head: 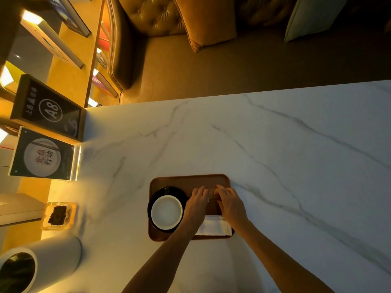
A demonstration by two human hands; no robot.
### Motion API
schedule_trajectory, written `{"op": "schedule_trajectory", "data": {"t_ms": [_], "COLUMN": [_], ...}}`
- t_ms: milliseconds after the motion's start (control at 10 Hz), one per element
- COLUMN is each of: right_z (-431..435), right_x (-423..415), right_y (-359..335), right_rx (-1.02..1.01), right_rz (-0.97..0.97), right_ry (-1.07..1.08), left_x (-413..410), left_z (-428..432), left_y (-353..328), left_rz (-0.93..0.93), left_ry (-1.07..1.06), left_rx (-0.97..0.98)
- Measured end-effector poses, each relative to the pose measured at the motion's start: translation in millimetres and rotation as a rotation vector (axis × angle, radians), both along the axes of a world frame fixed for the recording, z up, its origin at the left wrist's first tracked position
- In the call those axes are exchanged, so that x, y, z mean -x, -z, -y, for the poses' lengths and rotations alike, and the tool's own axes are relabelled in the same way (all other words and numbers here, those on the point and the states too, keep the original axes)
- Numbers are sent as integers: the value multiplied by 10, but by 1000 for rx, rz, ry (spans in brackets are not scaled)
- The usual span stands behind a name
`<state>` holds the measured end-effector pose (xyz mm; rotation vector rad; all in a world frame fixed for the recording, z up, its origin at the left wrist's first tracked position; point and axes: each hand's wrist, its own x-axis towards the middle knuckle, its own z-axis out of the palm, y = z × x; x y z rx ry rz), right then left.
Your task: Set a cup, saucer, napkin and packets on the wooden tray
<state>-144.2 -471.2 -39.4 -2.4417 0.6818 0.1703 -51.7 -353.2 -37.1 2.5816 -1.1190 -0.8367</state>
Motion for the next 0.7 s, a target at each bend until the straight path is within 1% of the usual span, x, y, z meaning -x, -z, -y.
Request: {"op": "schedule_trajectory", "data": {"t_ms": [100, 300, 400, 500, 600, 700], "right_z": [-17, 2, 24, 43, 44, 29], "right_x": [1, 31, 21, 16, -3, 40], "right_y": [-6, 11, -6, -10, -141, -254], "right_rx": [-2, -20, -42, -68, -82, -54], "right_rz": [16, 14, -7, -72, -102, -63], "right_ry": [25, 0, -23, -66, -59, 22], "left_x": [-3, 13, 6, 16, 31, 59], "left_z": [-7, -17, -13, -19, -58, -109], "left_y": [12, 29, 12, -19, -143, -244], "left_rz": [3, 21, 11, -1, -24, 5], "left_ry": [7, 11, 19, 13, -18, -64], "left_rx": [5, 13, -4, -7, 3, 49]}}
